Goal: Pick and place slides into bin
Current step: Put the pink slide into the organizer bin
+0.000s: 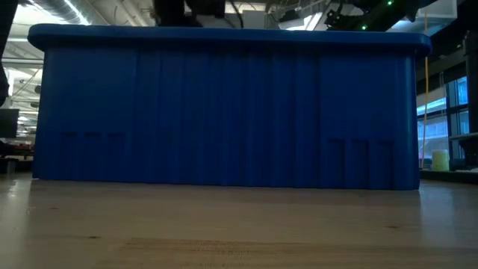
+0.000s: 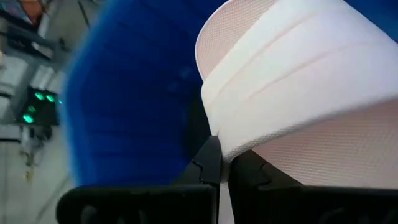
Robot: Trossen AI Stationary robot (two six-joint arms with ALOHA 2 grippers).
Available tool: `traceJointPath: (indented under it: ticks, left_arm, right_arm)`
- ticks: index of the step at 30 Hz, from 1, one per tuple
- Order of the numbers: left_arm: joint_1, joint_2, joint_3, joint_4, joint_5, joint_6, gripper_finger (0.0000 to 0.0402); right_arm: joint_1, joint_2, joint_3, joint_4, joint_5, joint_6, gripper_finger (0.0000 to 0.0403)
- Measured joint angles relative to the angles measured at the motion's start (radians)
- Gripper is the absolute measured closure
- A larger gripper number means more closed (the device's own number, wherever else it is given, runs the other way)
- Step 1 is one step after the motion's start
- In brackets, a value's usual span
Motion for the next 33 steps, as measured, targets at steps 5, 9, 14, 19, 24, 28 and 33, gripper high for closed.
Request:
traceJointPath:
  ticks: [5,9,14,19,24,28,33]
  left_arm:
    - [0.000,0.000,-0.125,0.088,0.036,-0.061,0.0399]
    - [0.000,0.000,-0.219,0.202,0.086,-0.069,0.0399]
    - [-0.013,0.012,-0.294,0.265,0.119,-0.120,0.0399]
    - [-0.018,0.029,-0.335,0.259,0.162,-0.146,0.0399]
    - [-0.015,0.044,-0.348,0.273,0.211,-0.142,0.0399]
    - [-0.013,0.043,-0.338,0.276,0.238,-0.143,0.0383]
    - [-0.013,0.042,-0.281,0.241,0.324,-0.133,0.0364]
  right_arm:
    - [0.000,0.015,0.000,-0.001,0.000,0.000,0.0152]
    - [0.000,0.038,0.000,-0.001,-0.001,0.002,0.0152]
    - [0.000,0.071,0.000,-0.010,-0.002,0.003,0.0152]
    - [0.000,0.081,0.000,-0.013,-0.002,0.002,0.0152]
    - [0.000,0.080,0.000,-0.008,-0.002,0.000,0.0152]
    - [0.000,0.076,0.000,-0.007,-0.002,0.000,0.0152]
    - [0.000,0.075,0.000,-0.008,-0.002,-0.002,0.0152]
